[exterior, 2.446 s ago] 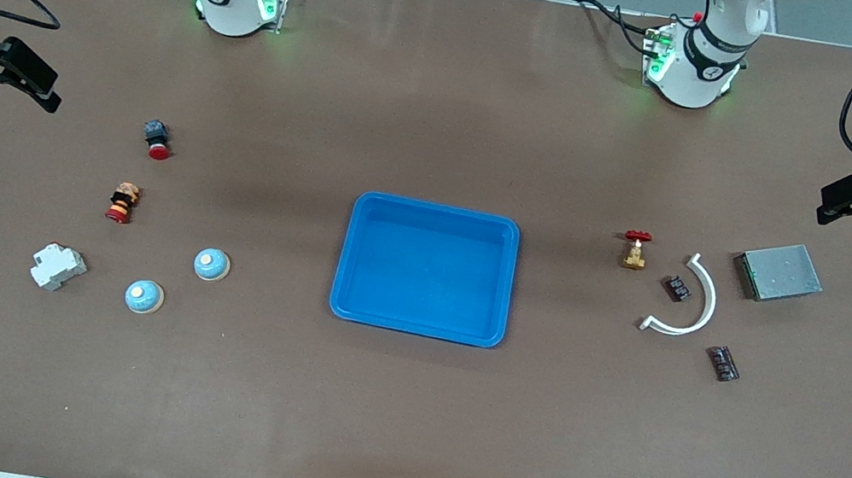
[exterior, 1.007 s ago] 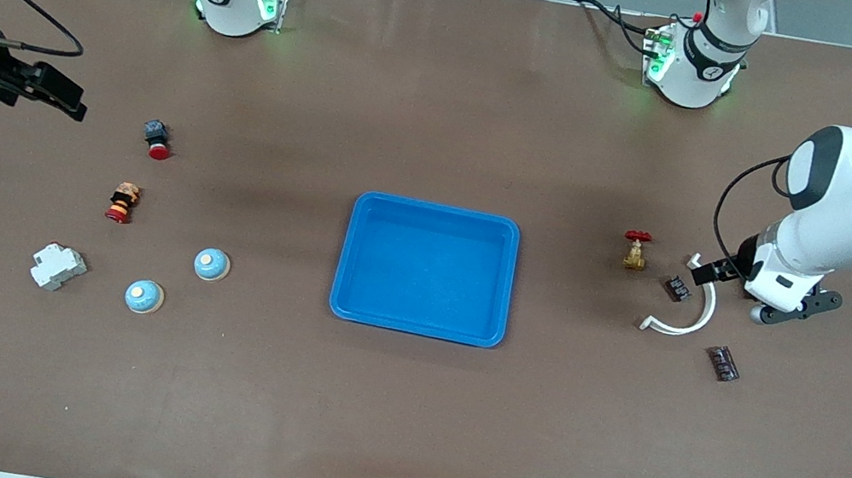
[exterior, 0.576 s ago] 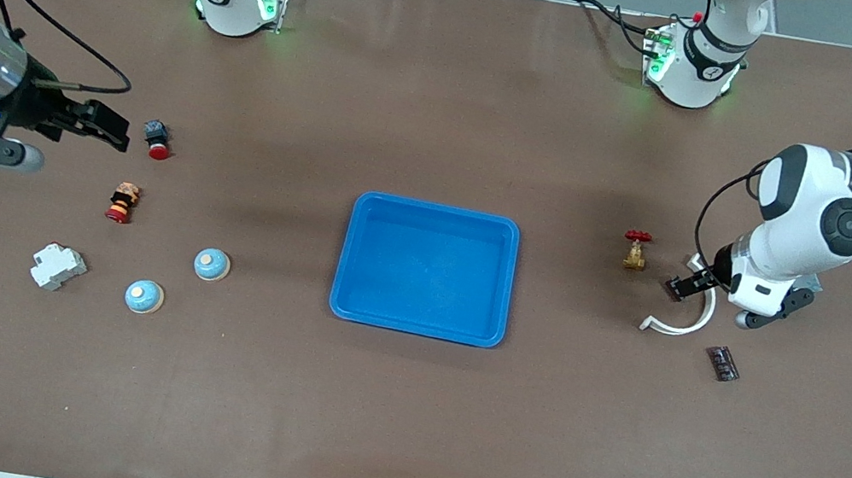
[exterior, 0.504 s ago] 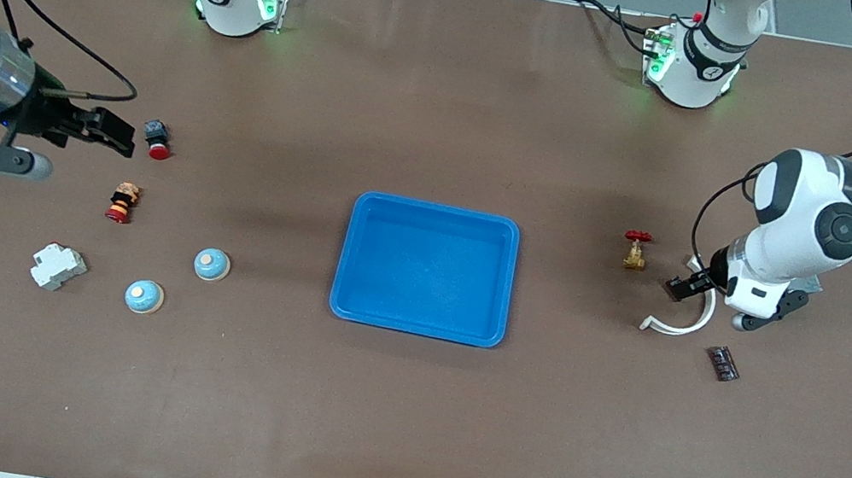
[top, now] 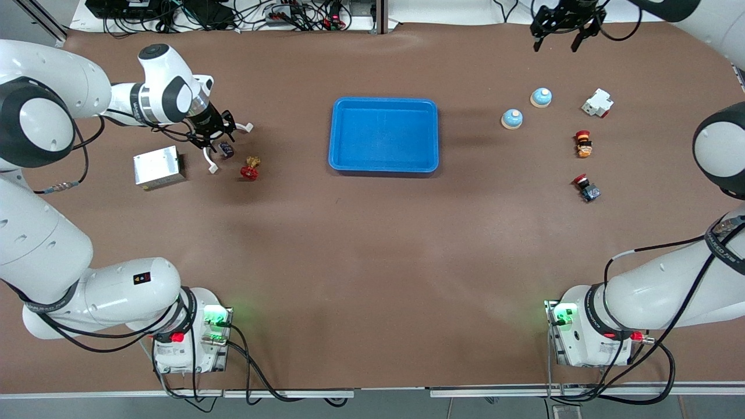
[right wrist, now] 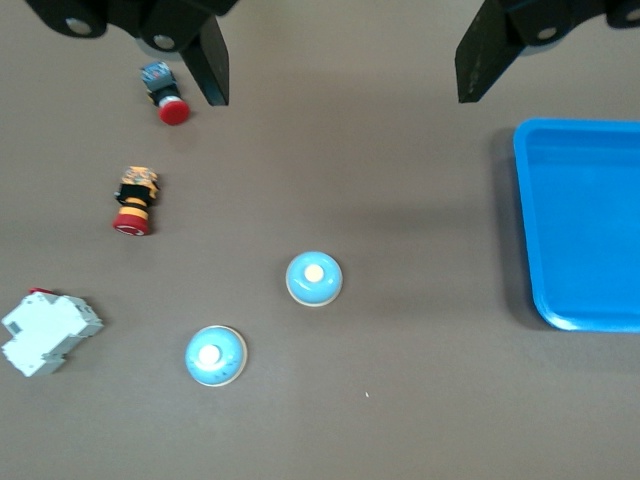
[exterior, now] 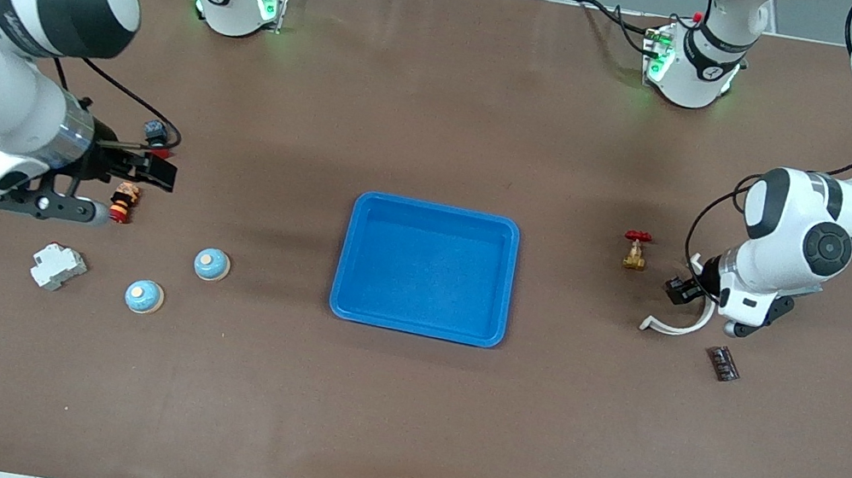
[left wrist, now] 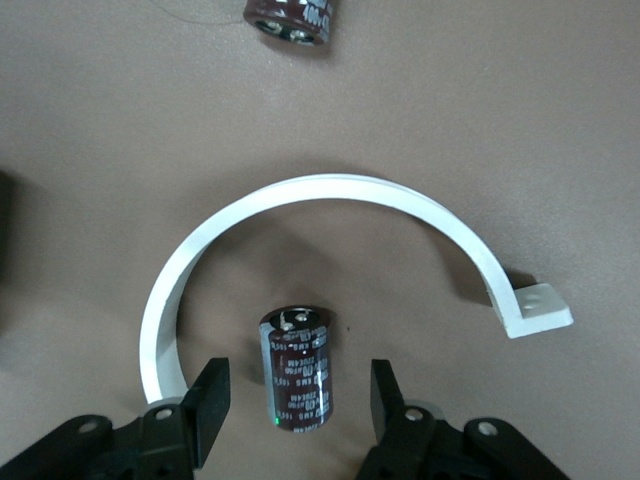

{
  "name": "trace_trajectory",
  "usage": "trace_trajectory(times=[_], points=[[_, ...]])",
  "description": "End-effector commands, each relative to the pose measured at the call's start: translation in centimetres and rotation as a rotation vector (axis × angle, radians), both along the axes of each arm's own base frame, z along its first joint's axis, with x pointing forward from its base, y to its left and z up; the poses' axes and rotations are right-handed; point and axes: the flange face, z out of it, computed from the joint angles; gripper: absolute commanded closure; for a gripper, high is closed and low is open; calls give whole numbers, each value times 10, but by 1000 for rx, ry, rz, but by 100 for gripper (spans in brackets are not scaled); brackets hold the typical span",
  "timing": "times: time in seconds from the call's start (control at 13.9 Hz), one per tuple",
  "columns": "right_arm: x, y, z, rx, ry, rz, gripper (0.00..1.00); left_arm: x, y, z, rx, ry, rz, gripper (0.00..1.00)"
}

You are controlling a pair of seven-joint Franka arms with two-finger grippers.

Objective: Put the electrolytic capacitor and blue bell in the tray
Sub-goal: 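Carry the capacitor over the tray while the right gripper grasps a bell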

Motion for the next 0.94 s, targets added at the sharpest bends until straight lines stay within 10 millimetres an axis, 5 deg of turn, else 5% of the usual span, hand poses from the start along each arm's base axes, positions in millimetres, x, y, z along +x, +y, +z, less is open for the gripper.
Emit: trace_trajectory(times=[0.0, 0.07, 0.29, 0.43, 0.72, 0.86], points=[[9, 14, -30, 7, -3, -25, 0, 2, -2, -8, -14, -9, 21, 43], [13, 13, -47, 8, -12, -30, 0, 1, -2, -10, -15, -6, 21, 47], [17, 10, -96, 13, -44, -32, 0, 2, -6, -10, -14, -6, 24, 88], [20, 5, -126, 16, -48, -11, 0, 1, -14, -11, -9, -4, 13, 100], [25, -5, -177, 26, -56, 58, 0, 8, -21, 15, 2, -46, -3, 100], [22, -7, -209, 27, -83, 73, 0, 9, -46, 29, -1, -60, -1, 100]])
